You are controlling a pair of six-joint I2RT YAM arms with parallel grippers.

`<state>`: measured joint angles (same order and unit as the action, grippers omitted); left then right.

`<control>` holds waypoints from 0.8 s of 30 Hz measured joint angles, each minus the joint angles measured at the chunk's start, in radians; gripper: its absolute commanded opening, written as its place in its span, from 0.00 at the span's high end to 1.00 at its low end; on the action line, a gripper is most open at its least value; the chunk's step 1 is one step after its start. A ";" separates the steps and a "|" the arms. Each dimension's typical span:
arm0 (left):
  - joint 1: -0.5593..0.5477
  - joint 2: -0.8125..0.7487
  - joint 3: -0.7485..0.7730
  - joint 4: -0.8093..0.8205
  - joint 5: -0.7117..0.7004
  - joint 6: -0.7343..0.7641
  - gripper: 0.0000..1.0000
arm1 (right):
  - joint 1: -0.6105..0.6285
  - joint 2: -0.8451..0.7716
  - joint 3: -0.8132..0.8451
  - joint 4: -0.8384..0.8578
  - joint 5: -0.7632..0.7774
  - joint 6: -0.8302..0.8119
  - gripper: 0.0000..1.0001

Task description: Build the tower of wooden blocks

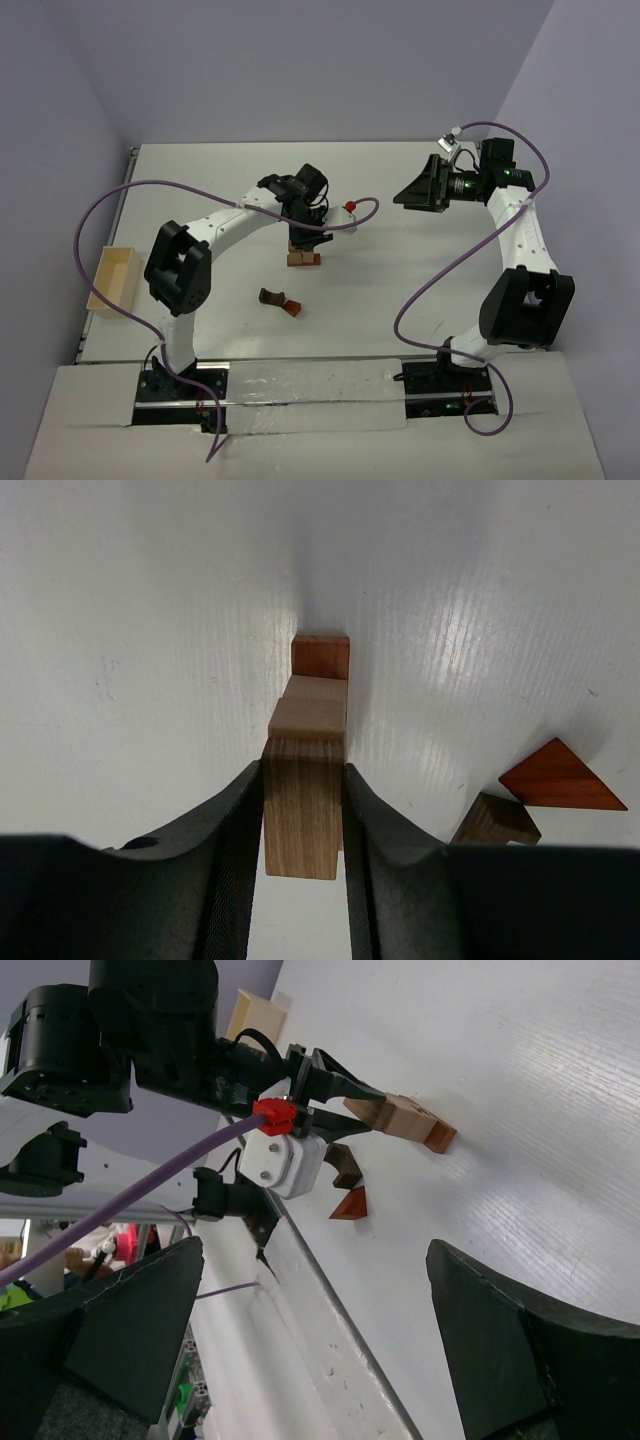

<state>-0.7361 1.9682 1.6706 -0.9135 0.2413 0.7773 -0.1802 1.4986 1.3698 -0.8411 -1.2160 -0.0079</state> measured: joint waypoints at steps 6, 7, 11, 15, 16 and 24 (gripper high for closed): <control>0.000 0.001 0.001 0.000 0.000 -0.004 0.75 | 0.000 0.000 -0.003 0.004 0.000 0.002 0.01; 0.000 0.002 0.002 0.000 -0.001 -0.005 0.74 | 0.000 0.000 -0.003 0.004 0.000 0.003 0.01; -0.001 0.002 0.002 0.000 -0.002 -0.007 0.73 | 0.000 0.000 -0.003 0.007 0.000 0.003 0.01; -0.002 0.002 0.002 0.001 -0.003 -0.007 0.66 | 0.000 0.000 -0.003 0.011 -0.001 0.003 0.01; -0.003 0.002 0.002 0.001 -0.003 -0.007 0.60 | 0.000 0.000 -0.003 0.011 -0.001 0.003 0.00; -0.004 0.009 0.002 0.000 -0.006 -0.010 0.11 | 0.000 0.000 -0.003 0.011 -0.001 0.003 0.00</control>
<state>-0.7399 1.9770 1.6730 -0.9131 0.2349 0.7677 -0.1799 1.4986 1.3666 -0.8303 -1.2167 -0.0044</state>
